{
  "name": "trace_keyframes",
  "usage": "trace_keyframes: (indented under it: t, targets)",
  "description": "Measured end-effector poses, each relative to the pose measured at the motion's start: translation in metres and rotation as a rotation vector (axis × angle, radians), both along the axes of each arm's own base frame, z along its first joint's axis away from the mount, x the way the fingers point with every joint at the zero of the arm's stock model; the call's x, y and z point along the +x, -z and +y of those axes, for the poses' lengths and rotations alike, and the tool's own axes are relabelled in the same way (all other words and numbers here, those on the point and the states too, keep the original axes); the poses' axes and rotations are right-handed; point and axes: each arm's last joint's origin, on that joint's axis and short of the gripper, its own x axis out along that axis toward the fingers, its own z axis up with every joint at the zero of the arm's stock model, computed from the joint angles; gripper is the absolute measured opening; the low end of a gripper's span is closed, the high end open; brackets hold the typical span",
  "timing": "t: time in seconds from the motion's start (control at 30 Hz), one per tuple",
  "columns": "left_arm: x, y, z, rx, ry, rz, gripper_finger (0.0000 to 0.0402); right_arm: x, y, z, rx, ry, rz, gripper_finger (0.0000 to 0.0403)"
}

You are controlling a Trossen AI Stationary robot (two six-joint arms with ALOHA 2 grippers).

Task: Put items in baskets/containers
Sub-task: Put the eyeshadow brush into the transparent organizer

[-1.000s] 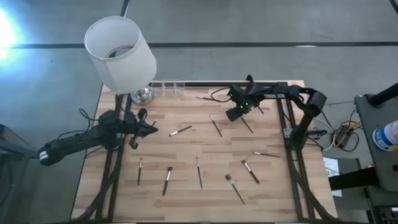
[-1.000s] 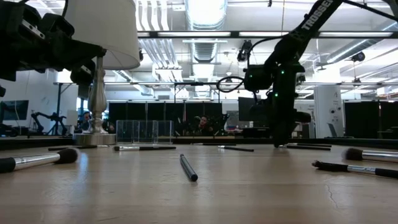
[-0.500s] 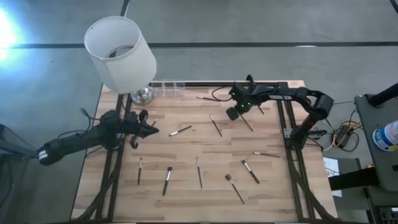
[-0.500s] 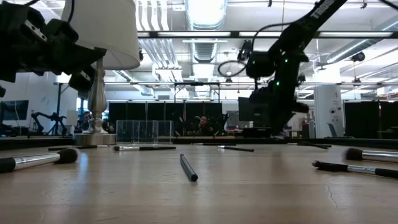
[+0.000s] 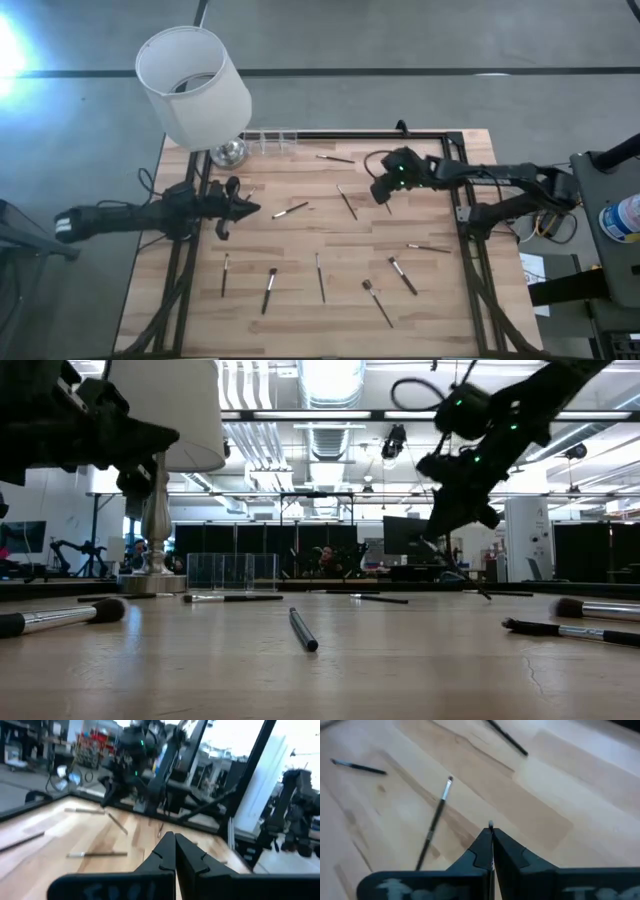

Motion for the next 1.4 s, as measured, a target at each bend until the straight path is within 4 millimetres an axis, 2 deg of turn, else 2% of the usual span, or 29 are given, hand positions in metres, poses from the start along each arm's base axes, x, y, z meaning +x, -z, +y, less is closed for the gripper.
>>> trace_keyframes:
  t: [0.27,0.43,0.57,0.63,0.77,0.87,1.1,1.4]
  targets:
    - [0.012,-0.002,-0.025,0.009,0.064,-0.051,0.0,-0.009,-0.015,0.029,-0.097,-0.043,-0.176,0.0008]
    - [0.026,0.004,-0.026,-0.018,-0.057,0.05,0.0006,-0.003,-0.027,0.044,-0.151,-0.086,-0.296,0.0008]
    - [0.041,0.007,-0.027,-0.008,-0.088,0.128,0.0032,0.009,-0.033,0.059,-0.201,-0.14,-0.404,0.0008]
    - [0.052,-0.003,-0.029,-0.01,-0.086,0.079,0.005,0.019,-0.033,0.067,-0.231,-0.172,-0.455,0.0008]
    - [0.071,-0.003,-0.034,0.019,-0.052,0.09,0.0083,0.038,-0.029,0.084,-0.277,-0.245,-0.559,0.0008]
    - [0.085,-0.011,-0.038,0.025,0.002,0.025,0.0098,0.051,-0.021,0.092,-0.291,-0.274,-0.625,0.0008]
    - [0.115,-0.013,-0.042,0.03,0.004,0.051,0.0111,0.075,-0.007,0.108,-0.322,-0.324,-0.736,0.0008]
    - [0.138,-0.013,-0.044,0.07,-0.034,0.076,0.0111,0.107,-0.016,0.13,-0.364,-0.406,-0.77,0.0008]
